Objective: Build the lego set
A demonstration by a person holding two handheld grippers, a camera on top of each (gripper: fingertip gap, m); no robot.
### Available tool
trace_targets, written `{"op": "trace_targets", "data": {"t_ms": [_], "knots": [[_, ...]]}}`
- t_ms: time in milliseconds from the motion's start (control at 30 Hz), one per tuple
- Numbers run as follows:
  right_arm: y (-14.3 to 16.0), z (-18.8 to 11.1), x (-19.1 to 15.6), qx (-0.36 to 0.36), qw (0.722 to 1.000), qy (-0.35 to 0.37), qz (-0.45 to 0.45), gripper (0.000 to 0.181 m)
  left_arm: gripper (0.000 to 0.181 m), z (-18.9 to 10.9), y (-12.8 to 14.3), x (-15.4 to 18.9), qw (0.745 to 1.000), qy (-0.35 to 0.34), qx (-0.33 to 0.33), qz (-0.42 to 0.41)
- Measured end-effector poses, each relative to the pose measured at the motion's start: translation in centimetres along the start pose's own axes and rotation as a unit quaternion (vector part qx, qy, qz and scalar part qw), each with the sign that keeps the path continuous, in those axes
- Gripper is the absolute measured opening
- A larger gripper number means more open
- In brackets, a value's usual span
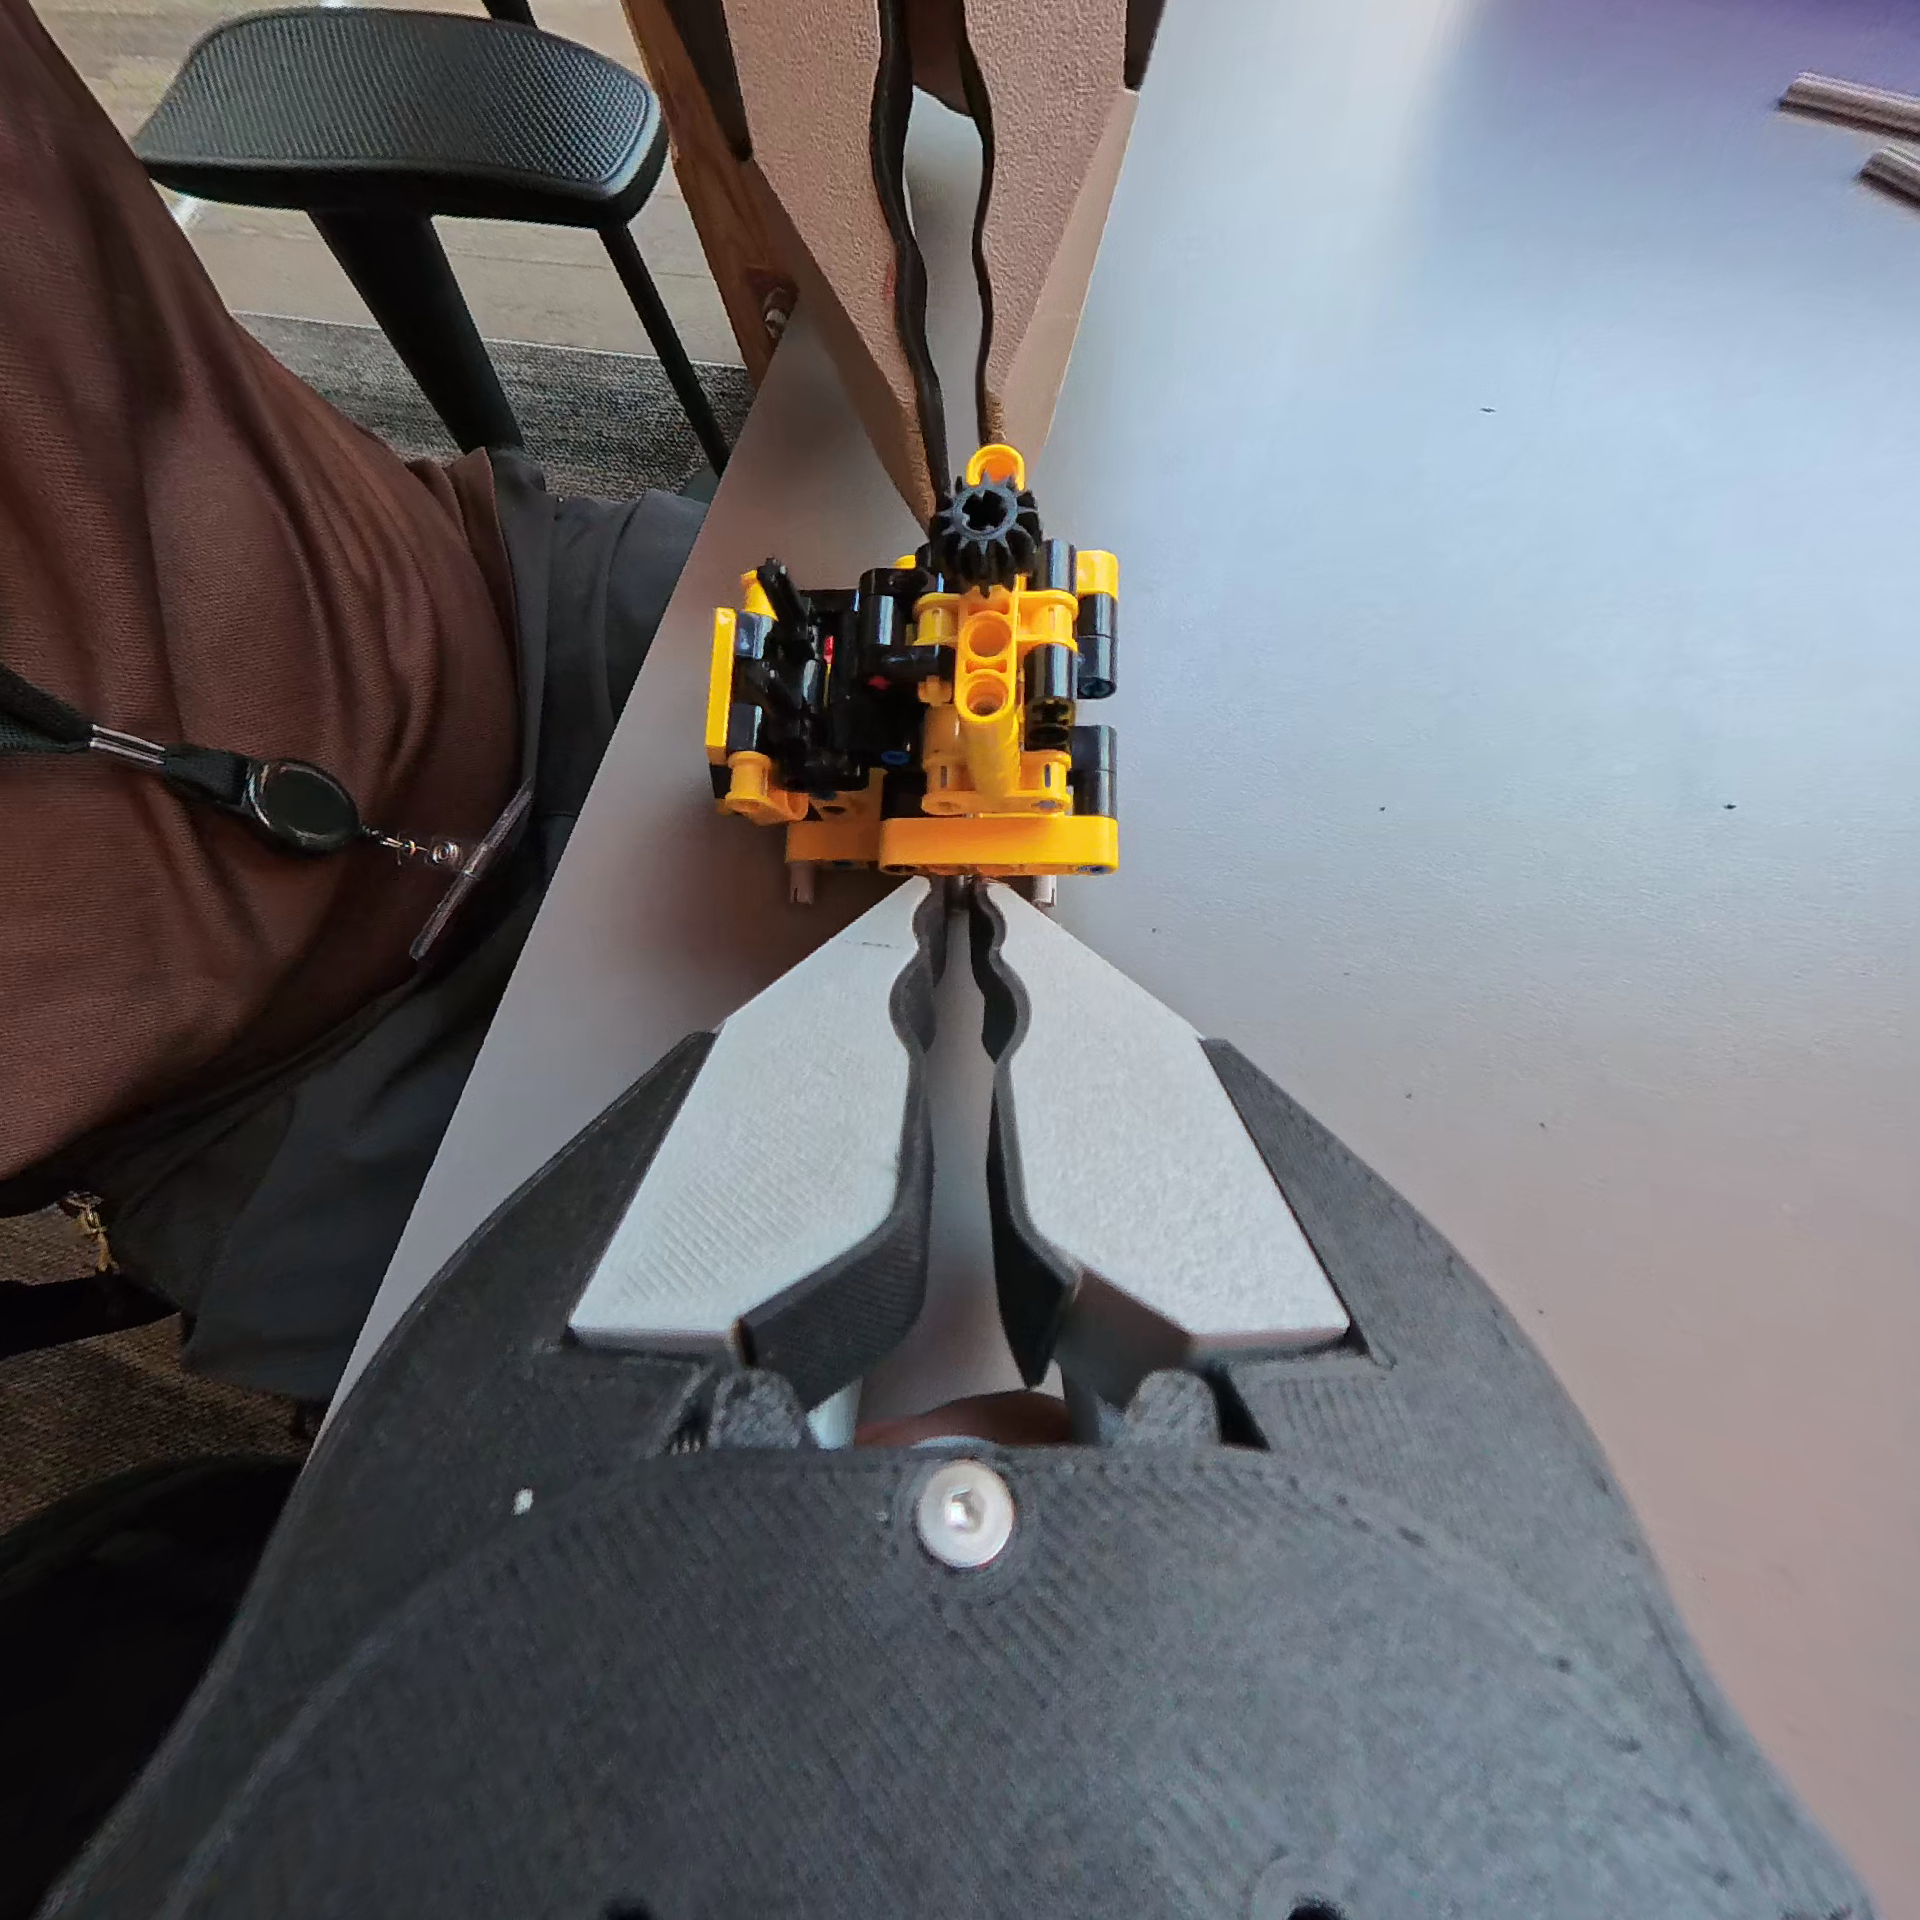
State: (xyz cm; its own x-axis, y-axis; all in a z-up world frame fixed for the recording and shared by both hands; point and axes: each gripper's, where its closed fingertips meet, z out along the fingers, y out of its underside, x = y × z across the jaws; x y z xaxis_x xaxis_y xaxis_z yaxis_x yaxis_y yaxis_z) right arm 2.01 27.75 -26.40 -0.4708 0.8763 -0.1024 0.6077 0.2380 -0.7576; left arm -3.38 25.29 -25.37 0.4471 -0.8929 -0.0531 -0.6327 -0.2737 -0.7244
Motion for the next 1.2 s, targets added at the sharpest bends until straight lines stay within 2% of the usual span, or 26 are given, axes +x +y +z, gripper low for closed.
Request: {"op": "trace_targets", "data": {"t_ms": [33, 1200], "knots": [[-0.01, 0.0, -0.01, 0.0, 1.0, 0.0, -0.001, 0.0, 0.004, 0.01, -0.02, -0.01, 1.0, 0.0, -0.003, 0.0], [0.06, -0.09, -0.07, -0.002, 1.0, 0.0, -0.006, 0.0, 0.004, 0.58, -0.38, -0.02, 0.999, 0.001, -0.032, -0.01]]}}
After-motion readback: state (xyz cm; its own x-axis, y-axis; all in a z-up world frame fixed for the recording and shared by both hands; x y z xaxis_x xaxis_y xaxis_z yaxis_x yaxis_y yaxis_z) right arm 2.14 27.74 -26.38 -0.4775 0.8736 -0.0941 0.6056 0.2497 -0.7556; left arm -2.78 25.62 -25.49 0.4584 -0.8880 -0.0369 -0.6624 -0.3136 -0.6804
